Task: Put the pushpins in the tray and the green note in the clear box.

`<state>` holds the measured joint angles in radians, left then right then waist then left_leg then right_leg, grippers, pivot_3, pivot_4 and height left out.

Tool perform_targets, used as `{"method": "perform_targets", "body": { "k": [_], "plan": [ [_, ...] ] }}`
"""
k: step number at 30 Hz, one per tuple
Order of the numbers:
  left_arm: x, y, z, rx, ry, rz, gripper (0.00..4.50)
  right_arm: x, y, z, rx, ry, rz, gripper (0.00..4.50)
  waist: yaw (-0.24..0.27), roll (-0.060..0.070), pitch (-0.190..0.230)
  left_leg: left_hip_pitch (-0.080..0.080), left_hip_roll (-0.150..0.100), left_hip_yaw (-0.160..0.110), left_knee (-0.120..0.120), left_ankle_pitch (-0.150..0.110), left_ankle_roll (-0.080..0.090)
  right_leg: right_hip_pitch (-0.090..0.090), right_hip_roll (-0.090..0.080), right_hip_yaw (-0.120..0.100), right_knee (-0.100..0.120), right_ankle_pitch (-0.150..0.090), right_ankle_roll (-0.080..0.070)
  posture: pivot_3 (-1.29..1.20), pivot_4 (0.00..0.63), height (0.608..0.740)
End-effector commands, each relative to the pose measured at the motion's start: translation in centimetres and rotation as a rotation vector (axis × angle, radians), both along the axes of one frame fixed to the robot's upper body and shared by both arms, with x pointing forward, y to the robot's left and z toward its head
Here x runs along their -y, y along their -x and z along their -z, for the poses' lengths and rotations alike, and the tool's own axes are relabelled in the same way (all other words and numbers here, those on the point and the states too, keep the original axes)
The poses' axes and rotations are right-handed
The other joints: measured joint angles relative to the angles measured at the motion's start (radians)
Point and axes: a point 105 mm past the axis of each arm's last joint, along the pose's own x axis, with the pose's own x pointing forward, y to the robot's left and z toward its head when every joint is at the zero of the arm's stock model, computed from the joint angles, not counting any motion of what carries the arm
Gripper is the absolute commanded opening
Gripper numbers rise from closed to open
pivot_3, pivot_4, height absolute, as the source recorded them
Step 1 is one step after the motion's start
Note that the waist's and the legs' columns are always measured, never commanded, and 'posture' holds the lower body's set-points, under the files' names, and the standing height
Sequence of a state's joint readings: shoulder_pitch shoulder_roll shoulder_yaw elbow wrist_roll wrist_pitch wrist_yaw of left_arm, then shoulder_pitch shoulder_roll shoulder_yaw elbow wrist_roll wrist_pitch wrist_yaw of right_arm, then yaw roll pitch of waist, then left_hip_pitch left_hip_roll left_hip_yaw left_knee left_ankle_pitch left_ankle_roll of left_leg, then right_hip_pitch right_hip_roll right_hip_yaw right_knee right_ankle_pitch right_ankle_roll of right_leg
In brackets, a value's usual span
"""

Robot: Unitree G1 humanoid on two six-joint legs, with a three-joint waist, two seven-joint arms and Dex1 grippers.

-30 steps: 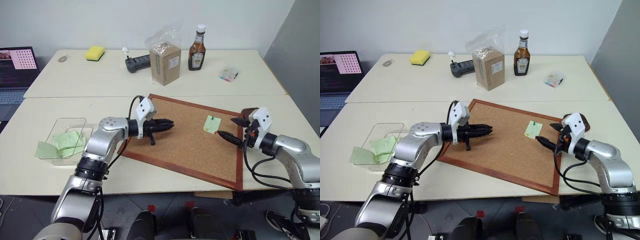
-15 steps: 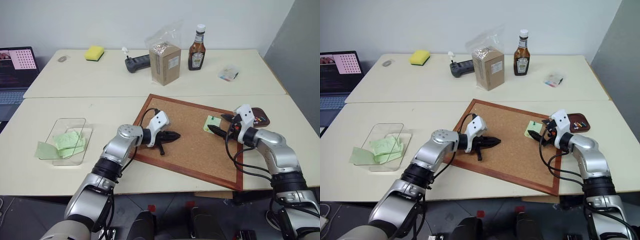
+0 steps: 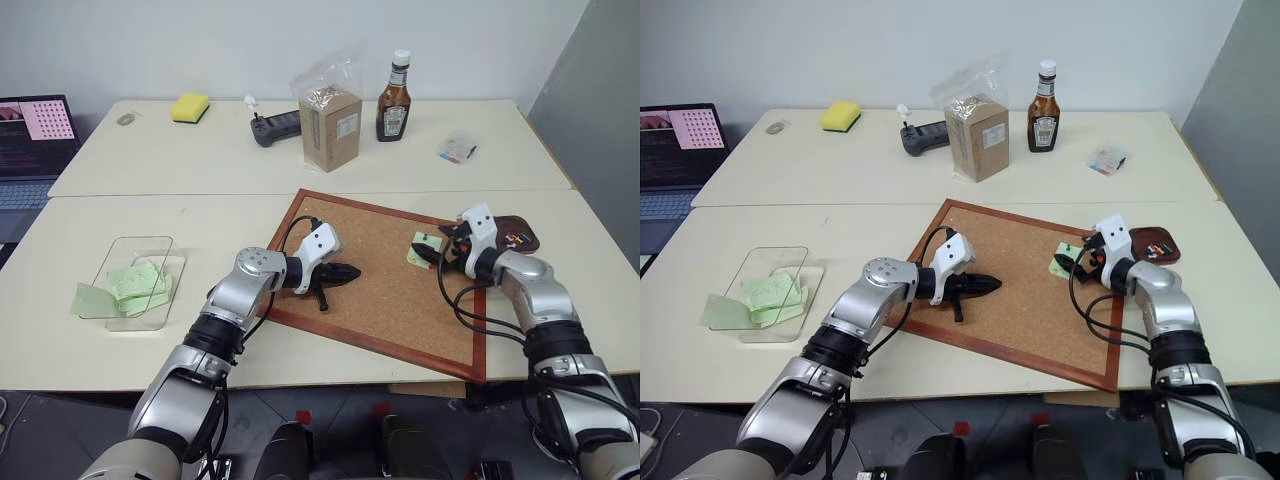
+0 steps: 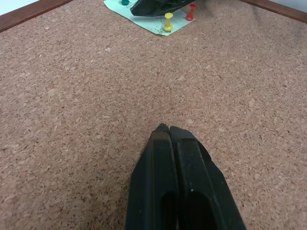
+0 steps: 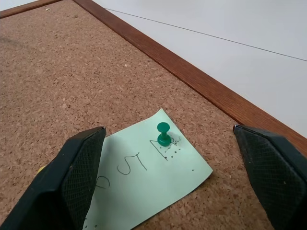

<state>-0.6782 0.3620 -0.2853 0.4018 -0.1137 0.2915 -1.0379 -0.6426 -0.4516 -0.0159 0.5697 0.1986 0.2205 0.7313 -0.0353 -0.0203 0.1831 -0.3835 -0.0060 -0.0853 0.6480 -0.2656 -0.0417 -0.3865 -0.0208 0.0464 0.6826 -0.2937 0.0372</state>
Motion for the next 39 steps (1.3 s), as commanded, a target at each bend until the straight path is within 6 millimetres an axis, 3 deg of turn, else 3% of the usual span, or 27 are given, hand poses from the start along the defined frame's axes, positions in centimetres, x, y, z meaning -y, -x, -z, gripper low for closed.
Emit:
{"method": "perform_targets", "body": {
  "k": [1,2,11,23,27,39],
  "plan": [
    [-0.6,0.2,1.0,-0.021,-0.049,-0.008,0.01,-0.2,-0.7,-1.6,0.067,-0.014,-0.005,4.32,0.0,0.0,0.0,0.0,0.0,0.0,0.0,0.0,0.0,0.0,0.0,0.0,0.0,0.0,0.0,0.0,0.15,0.74],
    [-0.6,0.2,0.9,-0.02,-0.047,-0.006,0.01,-0.2,-0.7,-1.6,0.071,-0.01,-0.007,4.32,0.0,0.0,0.0,0.0,0.0,0.0,0.0,0.0,0.0,0.0,0.0,0.0,0.0,0.0,0.0,0.0,0.15,0.74],
    [-0.7,0.2,0.4,-0.018,-0.045,0.005,0.0,-0.6,-0.7,-1.6,0.106,0.024,-0.045,2.38,-0.005,0.0,0.0,0.0,0.0,0.0,0.0,0.0,0.0,0.0,0.0,0.0,0.0,0.0,0.0,0.0,0.15,0.74],
    [-0.7,0.2,0.5,-0.016,-0.051,0.009,0.0,-1.1,-0.3,-1.4,0.105,0.024,-0.081,0.1,-0.007,0.0,0.0,0.0,0.0,0.0,0.0,0.0,0.0,0.0,0.0,0.0,0.0,0.0,0.0,0.0,0.15,0.74],
    [-0.7,-0.1,0.5,-0.006,-0.058,-0.006,0.0,-1.0,-0.4,-1.6,0.11,0.031,-0.078,0.02,-0.007,0.0,0.0,0.0,0.0,0.0,0.0,0.0,0.0,0.0,0.0,0.0,0.0,0.0,0.0,0.0,0.15,0.74],
    [-1.0,-1.4,1.6,-0.011,-0.132,-0.073,0.0,-1.0,0.0,-4.9,0.185,-0.047,-0.085,0.02,-0.005,0.0,0.0,0.0,0.0,0.0,0.001,0.0,0.0,0.0,0.0,0.0,0.003,0.0,0.0,0.0,0.15,0.74]
  ]
}}
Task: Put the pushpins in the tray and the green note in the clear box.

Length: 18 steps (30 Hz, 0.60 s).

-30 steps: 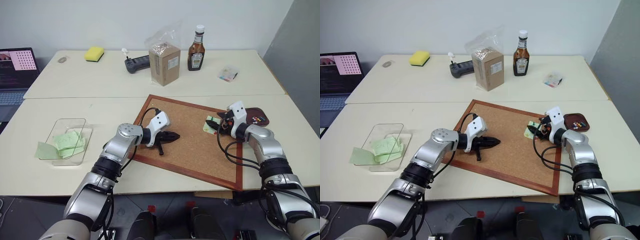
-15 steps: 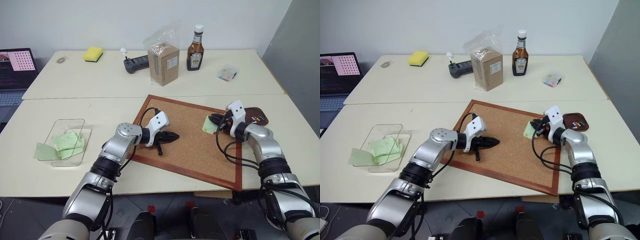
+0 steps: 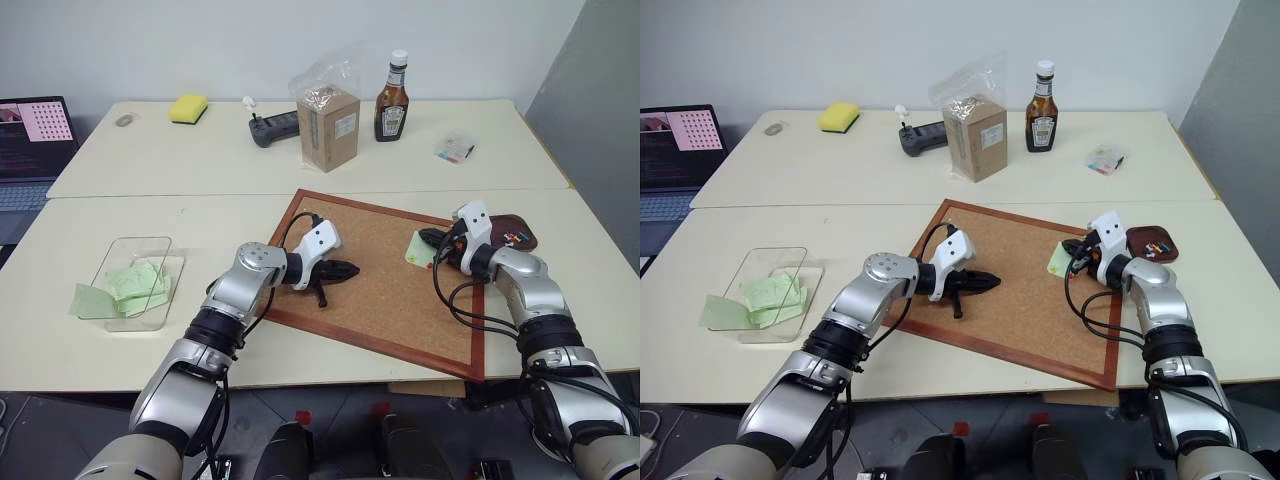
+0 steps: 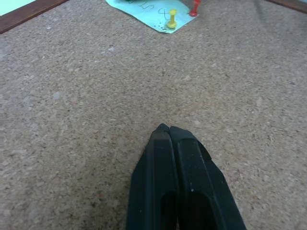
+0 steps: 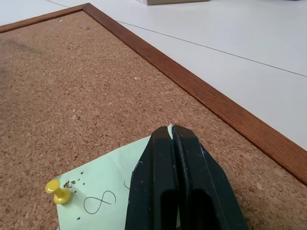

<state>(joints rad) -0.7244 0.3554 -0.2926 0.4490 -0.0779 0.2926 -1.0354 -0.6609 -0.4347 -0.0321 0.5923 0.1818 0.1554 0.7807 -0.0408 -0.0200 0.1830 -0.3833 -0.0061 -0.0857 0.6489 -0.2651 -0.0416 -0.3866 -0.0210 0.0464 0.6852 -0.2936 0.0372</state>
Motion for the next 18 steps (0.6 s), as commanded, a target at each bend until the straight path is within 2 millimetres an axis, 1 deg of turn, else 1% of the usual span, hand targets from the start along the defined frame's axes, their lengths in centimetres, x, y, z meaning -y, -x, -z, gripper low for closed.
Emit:
{"method": "perform_targets", "body": {
  "k": [1,7,10,12,15,18],
  "plan": [
    [-1.0,-0.6,1.8,-0.021,-0.089,-0.064,0.0,-0.2,0.1,-4.3,0.133,-0.049,-0.025,0.02,0.0,0.0,0.0,0.0,0.0,0.0,0.0,0.0,0.0,0.0,0.0,0.0,0.0,0.0,0.0,0.0,0.15,0.74],
    [-0.6,-0.7,1.7,-0.018,-0.083,-0.061,0.0,0.1,0.7,-4.9,0.143,-0.043,-0.013,0.02,0.001,0.001,0.0,0.002,0.0,0.0,0.002,0.0,0.0,0.002,0.0,0.0,0.002,0.0,0.0,0.0,0.15,0.74],
    [-0.5,-0.8,1.7,-0.017,-0.083,-0.057,0.0,1.2,0.7,-5.6,0.161,-0.041,0.037,0.02,0.001,0.001,0.0,0.002,0.0,0.0,0.003,0.0,0.0,0.002,0.0,0.0,0.003,0.0,0.0,0.0,0.15,0.74],
    [-0.4,-0.7,1.7,-0.018,-0.082,-0.053,0.0,2.7,0.4,-6.1,0.169,-0.041,0.12,0.02,0.003,0.001,0.0,0.002,-0.001,0.0,0.004,0.0,0.0,0.002,0.0,0.0,0.004,0.0,0.0,0.0,0.15,0.74],
    [-0.2,-0.5,1.9,-0.023,-0.083,-0.046,0.0,6.6,0.0,-6.5,0.174,-0.022,0.303,0.02,0.007,0.001,0.0,0.001,-0.001,0.0,0.006,0.0,0.0,0.002,0.0,0.0,0.005,0.0,0.0,0.0,0.15,0.74],
    [-0.1,-0.4,2.0,-0.029,-0.082,-0.038,0.0,9.9,0.1,-6.4,0.158,-0.012,0.447,0.02,0.008,0.001,0.0,0.001,-0.001,0.0,0.006,0.0,0.0,0.002,-0.001,0.0,0.005,0.0,0.0,0.0,0.15,0.74]
  ]
}}
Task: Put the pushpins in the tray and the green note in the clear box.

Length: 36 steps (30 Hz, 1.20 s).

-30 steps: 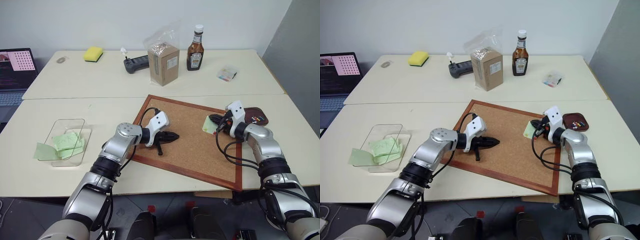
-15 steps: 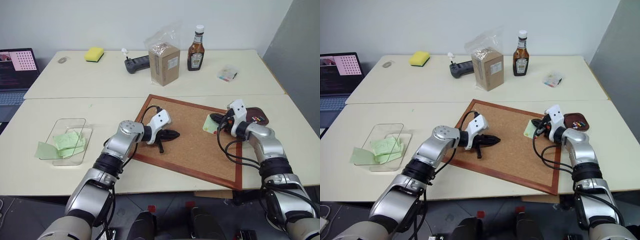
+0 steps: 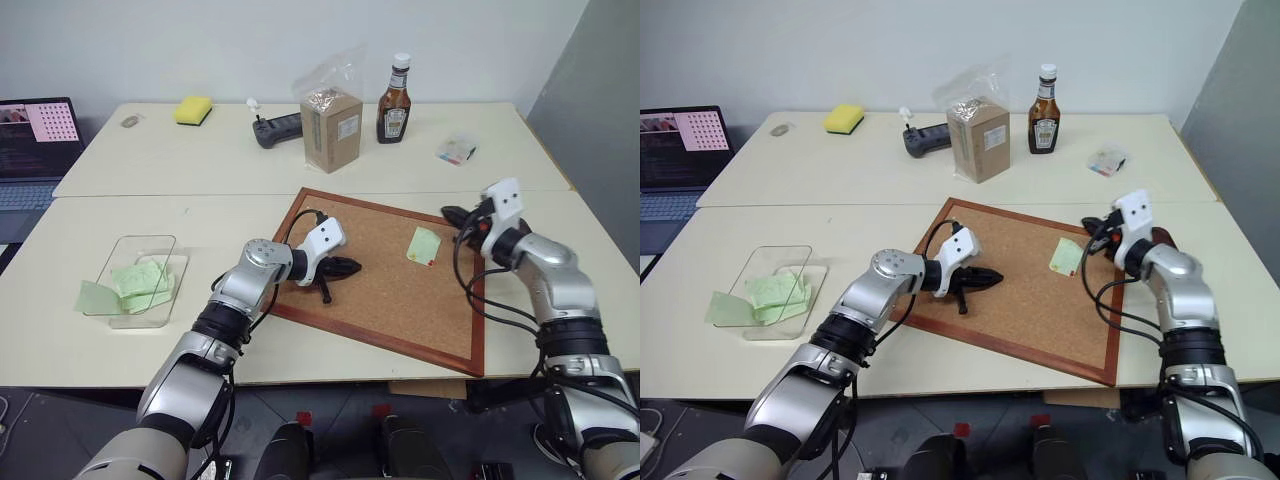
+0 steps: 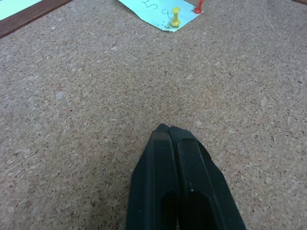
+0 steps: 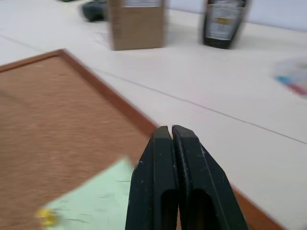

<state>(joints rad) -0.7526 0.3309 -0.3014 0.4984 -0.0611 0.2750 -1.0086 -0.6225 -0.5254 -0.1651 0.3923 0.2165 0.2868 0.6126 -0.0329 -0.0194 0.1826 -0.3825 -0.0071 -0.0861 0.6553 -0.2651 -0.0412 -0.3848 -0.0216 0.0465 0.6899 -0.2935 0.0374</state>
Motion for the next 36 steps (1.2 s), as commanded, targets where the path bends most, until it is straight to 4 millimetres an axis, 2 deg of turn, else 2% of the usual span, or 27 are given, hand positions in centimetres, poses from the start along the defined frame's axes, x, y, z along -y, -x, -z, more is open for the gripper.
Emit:
{"method": "perform_targets", "body": {
  "k": [1,5,9,22,23,24,32,36],
  "plan": [
    [-0.6,0.3,1.9,-0.042,-0.072,-0.022,0.0,5.3,0.2,-1.4,0.026,-0.003,0.228,0.02,0.0,0.0,0.0,0.0,0.0,0.0,0.0,0.0,0.0,0.0,0.0,0.0,0.0,0.0,0.0,0.0,0.15,0.74],
    [-0.4,0.4,2.0,-0.048,-0.068,-0.014,0.0,7.7,0.2,-0.5,-0.029,-0.038,0.334,0.02,0.0,0.0,0.0,0.0,0.0,0.0,0.0,0.0,0.0,0.0,0.0,0.0,0.0,0.0,0.0,0.0,0.15,0.74],
    [-0.3,0.4,1.9,-0.05,-0.063,-0.008,0.0,8.8,-0.2,0.5,-0.071,-0.091,0.38,0.02,-0.001,0.001,0.0,0.0,0.0,0.001,0.0,0.0,0.0,0.0,0.0,0.001,0.0,0.0,0.0,0.0,0.15,0.74],
    [-0.7,0.6,1.6,-0.049,-0.056,-0.014,0.0,7.9,-1.9,2.3,-0.13,-0.146,0.362,0.02,-0.003,0.001,-0.001,0.0,0.0,0.001,0.0,0.0,0.0,0.001,0.0,0.001,0.0,0.0,0.0,0.0,0.15,0.74],
    [-0.7,0.6,1.5,-0.048,-0.055,-0.014,0.0,7.8,-1.9,2.5,-0.133,-0.146,0.362,0.45,-0.003,0.001,-0.001,0.0,0.0,0.001,0.0,0.0,0.0,0.001,0.0,0.0,-0.001,0.0,0.0,0.0,0.15,0.74],
    [-0.8,0.6,1.5,-0.047,-0.054,-0.013,0.0,7.8,-1.9,2.6,-0.135,-0.146,0.361,0.51,-0.003,0.001,-0.001,0.0,0.0,0.001,0.0,0.0,0.0,0.001,0.0,0.001,-0.001,0.0,0.0,0.0,0.15,0.74],
    [-0.7,0.7,1.3,-0.045,-0.049,-0.007,0.0,8.2,-1.9,2.4,-0.121,-0.126,0.363,2.19,-0.006,0.001,-0.001,0.0,0.0,0.001,-0.001,0.0,0.0,0.0,0.0,0.001,-0.001,0.0,0.0,0.0,0.15,0.74],
    [-0.4,0.6,1.1,-0.043,-0.044,-0.002,0.0,8.2,-1.9,1.4,-0.076,-0.123,0.352,2.97,-0.008,0.001,-0.001,0.0,0.0,0.001,-0.001,0.0,0.0,0.0,0.0,0.001,-0.001,0.0,0.0,0.0,0.15,0.74]
  ]
}}
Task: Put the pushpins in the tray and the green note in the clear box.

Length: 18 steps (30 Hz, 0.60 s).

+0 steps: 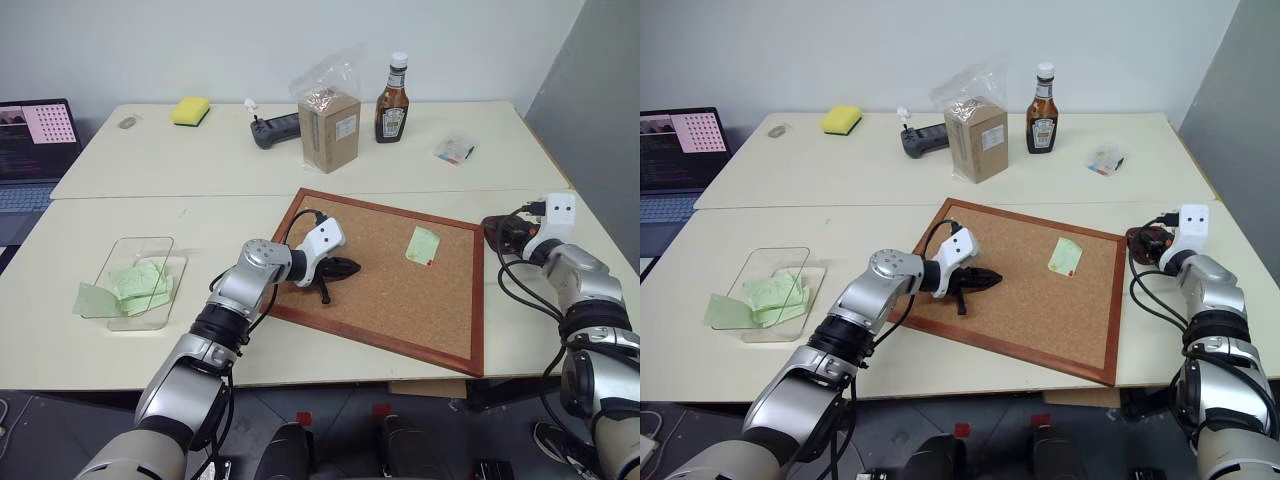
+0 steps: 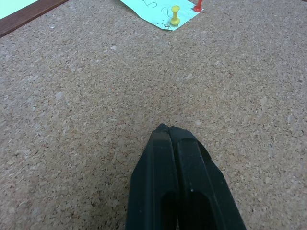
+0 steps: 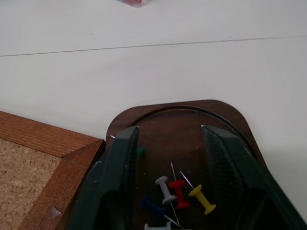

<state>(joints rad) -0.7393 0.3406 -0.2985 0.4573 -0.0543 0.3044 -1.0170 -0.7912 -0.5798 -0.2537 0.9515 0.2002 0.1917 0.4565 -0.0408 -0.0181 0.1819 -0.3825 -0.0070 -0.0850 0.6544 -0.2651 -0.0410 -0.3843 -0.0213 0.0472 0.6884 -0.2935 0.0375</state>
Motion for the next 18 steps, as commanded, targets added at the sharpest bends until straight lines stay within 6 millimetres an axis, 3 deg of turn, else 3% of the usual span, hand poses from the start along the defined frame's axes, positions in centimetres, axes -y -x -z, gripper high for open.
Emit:
{"method": "perform_targets", "body": {
  "k": [1,7,12,15,18],
  "plan": [
    [-0.1,0.3,1.1,-0.039,-0.034,-0.002,0.0,0.0,-0.4,-3.6,0.127,0.04,-0.039,3.24,-0.001,0.0,0.0,0.0,0.0,0.0,0.0,0.0,0.0,0.0,0.0,0.0,0.0,0.0,0.0,0.0,0.15,0.74],
    [0.1,0.1,1.0,-0.036,-0.032,0.006,0.0,-4.1,1.0,-4.5,0.184,0.08,-0.31,4.41,0.0,0.0,0.0,0.0,0.0,0.0,0.0,0.0,0.0,0.0,0.0,0.0,0.0,0.0,0.0,0.0,0.15,0.74],
    [0.1,0.0,0.9,-0.033,-0.035,0.008,0.0,-8.6,4.7,-4.4,0.18,0.061,-0.642,4.41,0.005,0.0,0.0,-0.001,0.0,-0.001,0.0,0.0,0.0,0.0,0.0,-0.001,-0.001,0.0,0.0,0.0,0.15,0.74],
    [0.0,-0.1,0.9,-0.032,-0.038,0.01,0.0,-10.7,7.4,-2.8,0.133,0.119,-0.816,4.41,0.008,0.0,0.0,-0.002,0.0,-0.002,0.0,0.0,0.0,0.0,0.0,-0.002,-0.002,0.0,0.0,0.0,0.15,0.74],
    [0.1,0.0,1.1,-0.033,-0.044,0.016,0.0,-11.8,8.3,-1.0,0.097,0.147,-0.876,4.41,0.007,0.0,0.0,-0.001,0.0,-0.002,0.0,0.0,0.0,0.0,0.0,-0.002,-0.003,0.0,0.0,0.0,0.15,0.74]
  ]
}}
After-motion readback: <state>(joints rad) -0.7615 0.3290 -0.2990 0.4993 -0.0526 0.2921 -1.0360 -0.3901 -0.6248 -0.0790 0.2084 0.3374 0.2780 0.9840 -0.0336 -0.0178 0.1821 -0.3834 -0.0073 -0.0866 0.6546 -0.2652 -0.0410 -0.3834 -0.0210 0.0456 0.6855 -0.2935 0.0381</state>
